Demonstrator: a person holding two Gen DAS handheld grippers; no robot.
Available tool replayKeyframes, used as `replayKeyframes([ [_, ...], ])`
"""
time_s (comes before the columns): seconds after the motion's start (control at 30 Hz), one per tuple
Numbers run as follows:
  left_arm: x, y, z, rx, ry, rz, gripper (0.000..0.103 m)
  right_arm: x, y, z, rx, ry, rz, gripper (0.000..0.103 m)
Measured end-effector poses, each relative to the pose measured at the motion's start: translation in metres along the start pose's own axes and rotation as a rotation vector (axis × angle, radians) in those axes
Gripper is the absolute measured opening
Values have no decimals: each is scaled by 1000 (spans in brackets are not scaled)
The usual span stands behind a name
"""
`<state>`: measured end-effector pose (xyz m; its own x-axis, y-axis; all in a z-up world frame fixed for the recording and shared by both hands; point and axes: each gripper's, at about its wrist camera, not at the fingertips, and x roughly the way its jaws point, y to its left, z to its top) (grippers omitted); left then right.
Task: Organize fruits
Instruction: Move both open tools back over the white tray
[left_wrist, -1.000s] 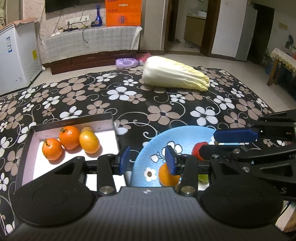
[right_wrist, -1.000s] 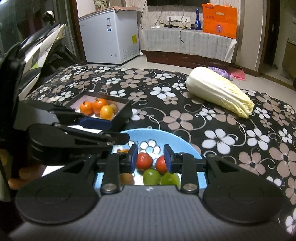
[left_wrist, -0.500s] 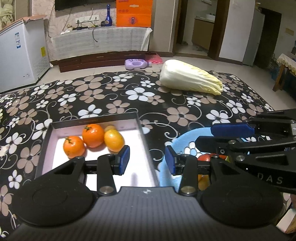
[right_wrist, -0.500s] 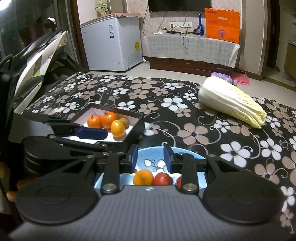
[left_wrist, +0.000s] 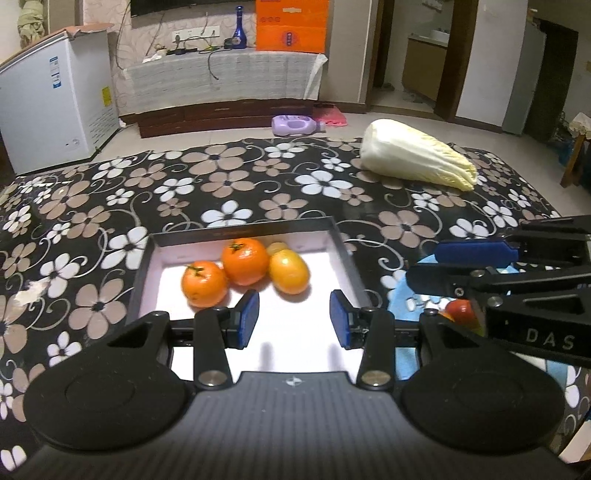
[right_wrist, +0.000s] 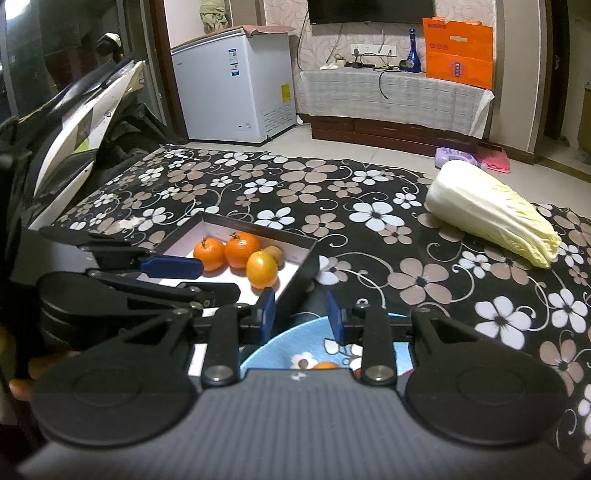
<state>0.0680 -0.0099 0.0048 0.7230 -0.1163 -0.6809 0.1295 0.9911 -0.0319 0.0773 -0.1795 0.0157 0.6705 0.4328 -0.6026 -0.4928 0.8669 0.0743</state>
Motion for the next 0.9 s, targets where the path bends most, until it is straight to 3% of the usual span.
replayKeyframes([
  [0.13, -1, 9, -2, -3, 2, 9, 56, 5, 5, 2, 0, -1, 7, 33],
  [0.77, -2, 47, -11, -37, 30, 46, 57, 45, 36, 14, -51, 10, 37, 33],
  [0.9, -3, 57, -14, -53, 38, 42, 57, 66, 44, 13, -86, 56, 6, 33],
])
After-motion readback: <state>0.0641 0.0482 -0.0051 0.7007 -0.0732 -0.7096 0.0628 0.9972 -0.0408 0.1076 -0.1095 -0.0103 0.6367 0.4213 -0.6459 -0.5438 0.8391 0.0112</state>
